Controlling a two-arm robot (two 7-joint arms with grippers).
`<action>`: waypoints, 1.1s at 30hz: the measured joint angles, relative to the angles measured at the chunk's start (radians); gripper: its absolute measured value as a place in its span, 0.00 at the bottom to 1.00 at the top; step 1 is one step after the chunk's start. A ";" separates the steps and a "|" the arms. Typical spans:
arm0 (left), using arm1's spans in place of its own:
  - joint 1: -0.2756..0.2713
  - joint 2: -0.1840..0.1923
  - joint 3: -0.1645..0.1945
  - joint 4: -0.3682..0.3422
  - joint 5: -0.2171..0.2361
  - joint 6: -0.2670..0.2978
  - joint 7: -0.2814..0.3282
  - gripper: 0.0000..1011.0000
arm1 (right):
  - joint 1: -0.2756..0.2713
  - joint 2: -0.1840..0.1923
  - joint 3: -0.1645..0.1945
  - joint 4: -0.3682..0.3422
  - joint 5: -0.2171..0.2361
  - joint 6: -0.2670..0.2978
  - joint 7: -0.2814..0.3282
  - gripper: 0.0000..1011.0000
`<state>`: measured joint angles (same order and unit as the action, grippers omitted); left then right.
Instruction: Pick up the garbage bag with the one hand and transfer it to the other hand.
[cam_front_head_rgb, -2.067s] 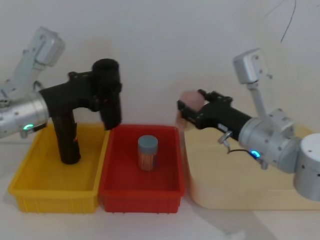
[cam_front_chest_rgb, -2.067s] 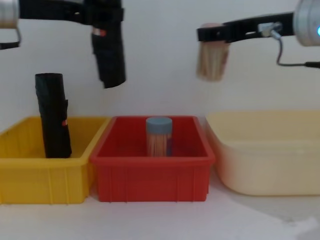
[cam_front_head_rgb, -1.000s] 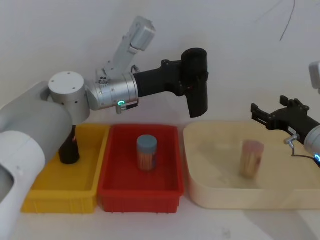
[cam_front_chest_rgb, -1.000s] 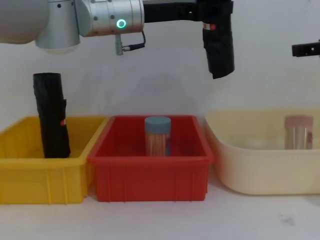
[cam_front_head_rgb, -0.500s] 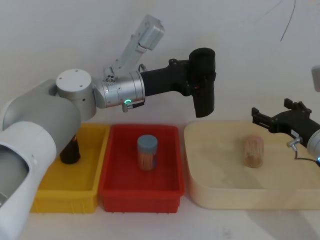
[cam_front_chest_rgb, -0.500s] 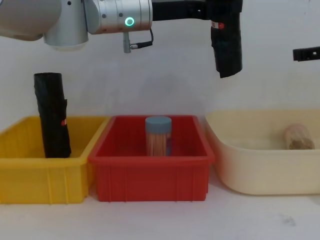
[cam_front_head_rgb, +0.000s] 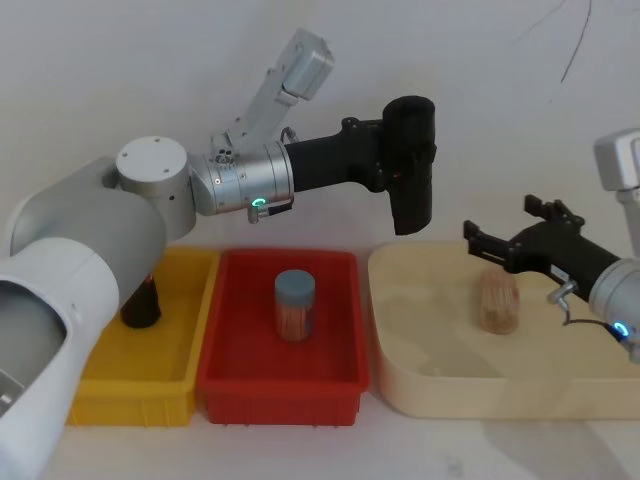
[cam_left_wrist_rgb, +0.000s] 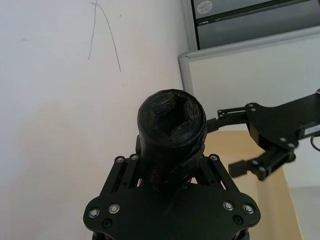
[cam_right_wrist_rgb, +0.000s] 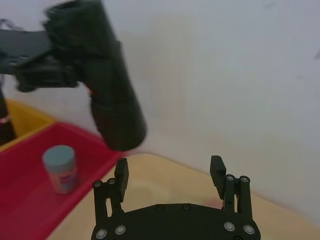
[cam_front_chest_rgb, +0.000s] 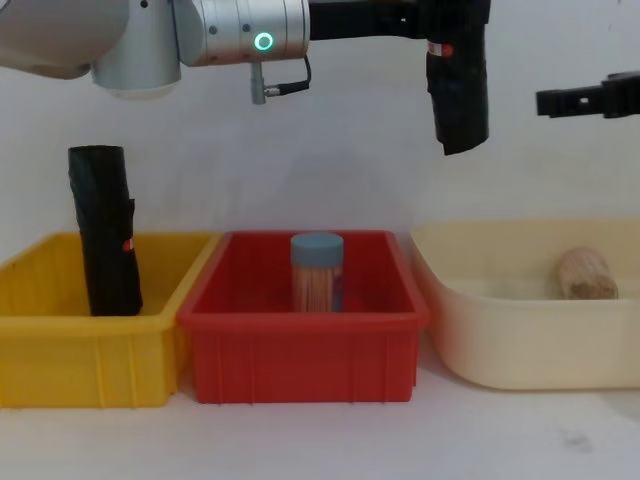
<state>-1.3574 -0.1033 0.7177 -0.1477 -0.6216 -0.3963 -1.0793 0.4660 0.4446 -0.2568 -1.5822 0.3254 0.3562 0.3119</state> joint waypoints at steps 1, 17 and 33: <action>-0.001 -0.001 0.000 0.002 -0.001 -0.001 -0.001 0.41 | 0.002 -0.002 -0.005 0.000 0.001 -0.005 0.006 0.99; -0.006 -0.006 0.003 0.013 -0.003 -0.006 -0.004 0.41 | 0.048 -0.044 -0.060 0.059 -0.005 -0.052 0.033 0.99; -0.008 -0.007 0.003 0.016 -0.003 -0.007 -0.005 0.41 | 0.109 -0.099 -0.097 0.125 -0.019 -0.089 0.045 0.99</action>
<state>-1.3651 -0.1104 0.7209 -0.1313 -0.6247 -0.4035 -1.0848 0.5745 0.3458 -0.3541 -1.4570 0.3065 0.2669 0.3566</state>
